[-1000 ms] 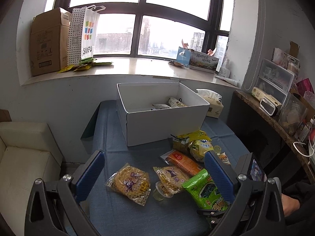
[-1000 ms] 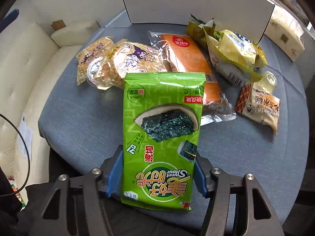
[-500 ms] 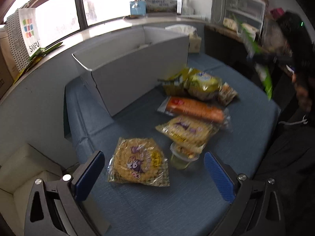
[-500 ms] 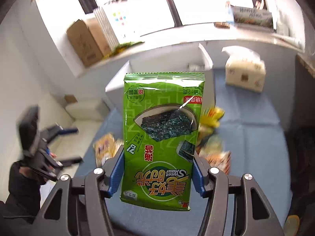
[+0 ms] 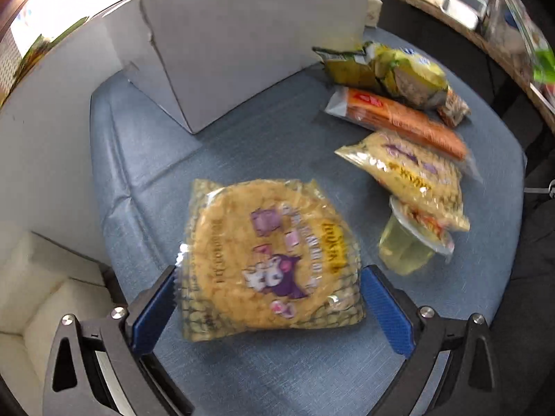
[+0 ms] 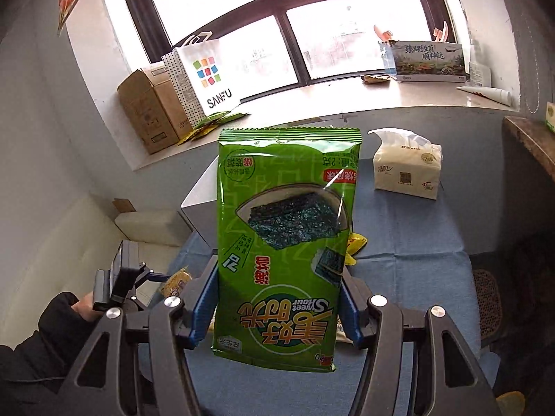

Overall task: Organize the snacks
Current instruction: 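Grasp the green seaweed pack with the right gripper while the left gripper grasps the round cookie pack, then place both packs into the white box and open both grippers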

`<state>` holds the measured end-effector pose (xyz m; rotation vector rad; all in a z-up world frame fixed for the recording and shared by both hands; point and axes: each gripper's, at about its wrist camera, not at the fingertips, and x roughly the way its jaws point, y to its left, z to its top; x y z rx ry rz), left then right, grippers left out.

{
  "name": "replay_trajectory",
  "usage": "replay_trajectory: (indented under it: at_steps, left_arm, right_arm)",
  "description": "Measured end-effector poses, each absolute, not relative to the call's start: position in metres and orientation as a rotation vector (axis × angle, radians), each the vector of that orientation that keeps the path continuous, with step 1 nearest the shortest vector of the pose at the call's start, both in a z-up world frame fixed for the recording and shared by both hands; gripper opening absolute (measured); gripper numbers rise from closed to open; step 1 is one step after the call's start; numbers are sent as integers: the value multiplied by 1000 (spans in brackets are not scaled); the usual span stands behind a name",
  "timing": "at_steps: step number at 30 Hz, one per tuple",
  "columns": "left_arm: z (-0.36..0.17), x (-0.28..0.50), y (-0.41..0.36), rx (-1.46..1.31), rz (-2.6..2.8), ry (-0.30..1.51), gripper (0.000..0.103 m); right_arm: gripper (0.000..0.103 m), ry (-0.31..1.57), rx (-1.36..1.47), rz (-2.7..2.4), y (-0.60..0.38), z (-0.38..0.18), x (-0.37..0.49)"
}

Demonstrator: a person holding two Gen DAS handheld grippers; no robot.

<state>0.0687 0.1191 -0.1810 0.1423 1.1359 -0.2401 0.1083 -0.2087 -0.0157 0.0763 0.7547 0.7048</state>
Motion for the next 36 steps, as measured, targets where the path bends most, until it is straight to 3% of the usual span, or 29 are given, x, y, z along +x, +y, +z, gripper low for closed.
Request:
replay_trajectory:
  at_steps: [3, 10, 15, 24, 28, 35, 36]
  left_arm:
    - [-172, 65, 128, 79, -185, 1093, 77]
    - [-136, 39, 132, -28, -94, 956, 76]
    - [-64, 27, 120, -130, -37, 696, 77]
    - [36, 113, 113, -217, 29, 486, 77]
    - [37, 175, 116, -207, 76, 547, 77]
    - [-11, 241, 120, -198, 126, 661, 77]
    - [-16, 246, 121, -191, 120, 684, 81]
  right_arm:
    - [65, 755, 67, 710, -206, -19, 108]
    - [65, 750, 67, 715, -202, -22, 112]
    - [65, 720, 77, 729, -193, -15, 128]
    - [65, 695, -11, 764, -133, 20, 229]
    - [65, 826, -62, 765, -95, 6, 289]
    - [66, 965, -127, 735, -60, -26, 347]
    - [72, 971, -130, 734, -58, -28, 351]
